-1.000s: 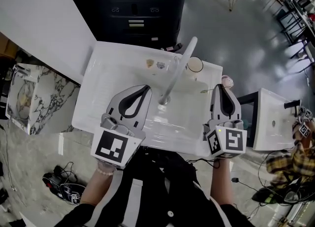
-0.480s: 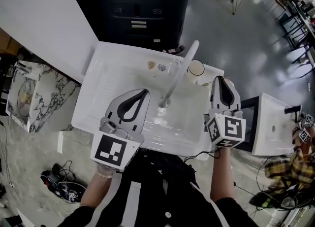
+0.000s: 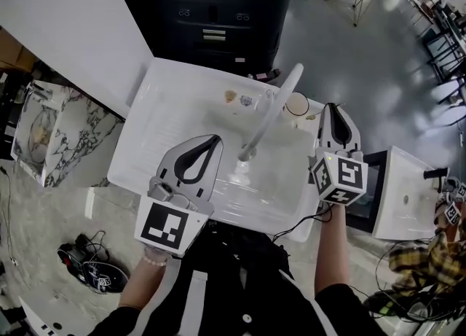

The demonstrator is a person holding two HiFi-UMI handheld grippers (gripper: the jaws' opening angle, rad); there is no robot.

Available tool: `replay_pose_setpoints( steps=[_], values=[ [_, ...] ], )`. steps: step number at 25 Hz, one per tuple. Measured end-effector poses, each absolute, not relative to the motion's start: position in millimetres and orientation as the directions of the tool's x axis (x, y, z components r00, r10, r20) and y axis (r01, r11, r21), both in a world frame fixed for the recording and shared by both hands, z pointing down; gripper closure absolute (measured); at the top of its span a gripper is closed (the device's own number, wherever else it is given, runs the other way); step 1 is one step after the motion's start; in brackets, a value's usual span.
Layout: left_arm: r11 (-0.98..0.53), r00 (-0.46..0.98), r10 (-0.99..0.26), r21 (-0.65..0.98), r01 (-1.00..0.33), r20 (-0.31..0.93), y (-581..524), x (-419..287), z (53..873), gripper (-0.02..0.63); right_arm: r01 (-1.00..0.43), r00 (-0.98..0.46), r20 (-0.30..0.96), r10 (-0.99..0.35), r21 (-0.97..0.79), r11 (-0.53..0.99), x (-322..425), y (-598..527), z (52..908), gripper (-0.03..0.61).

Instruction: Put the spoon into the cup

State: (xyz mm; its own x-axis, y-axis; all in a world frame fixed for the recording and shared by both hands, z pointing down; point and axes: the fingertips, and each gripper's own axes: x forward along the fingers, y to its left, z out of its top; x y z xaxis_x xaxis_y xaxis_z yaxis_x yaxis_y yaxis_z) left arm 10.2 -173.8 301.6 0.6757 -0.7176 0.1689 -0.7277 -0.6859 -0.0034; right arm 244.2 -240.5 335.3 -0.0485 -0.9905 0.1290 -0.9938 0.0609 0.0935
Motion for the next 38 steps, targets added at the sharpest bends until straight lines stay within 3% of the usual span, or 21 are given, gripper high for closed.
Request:
replay_pose_setpoints(
  steps=[16, 38],
  values=[
    [-0.645, 0.633, -0.749, 0.003, -0.764, 0.196, -174.2, 5.1, 311.6, 0.617, -0.992, -0.081, 0.181, -0.980, 0.076, 0.096, 248.2, -286.6, 368.6, 0.558],
    [-0.605, 0.590, -0.772, 0.011, -0.796, 0.236, -182.2, -9.5, 322.6, 0.617, -0.974, -0.115, 0.403, -0.908, 0.133, 0.183, 239.7, -324.2, 454.4, 0.558]
  ],
)
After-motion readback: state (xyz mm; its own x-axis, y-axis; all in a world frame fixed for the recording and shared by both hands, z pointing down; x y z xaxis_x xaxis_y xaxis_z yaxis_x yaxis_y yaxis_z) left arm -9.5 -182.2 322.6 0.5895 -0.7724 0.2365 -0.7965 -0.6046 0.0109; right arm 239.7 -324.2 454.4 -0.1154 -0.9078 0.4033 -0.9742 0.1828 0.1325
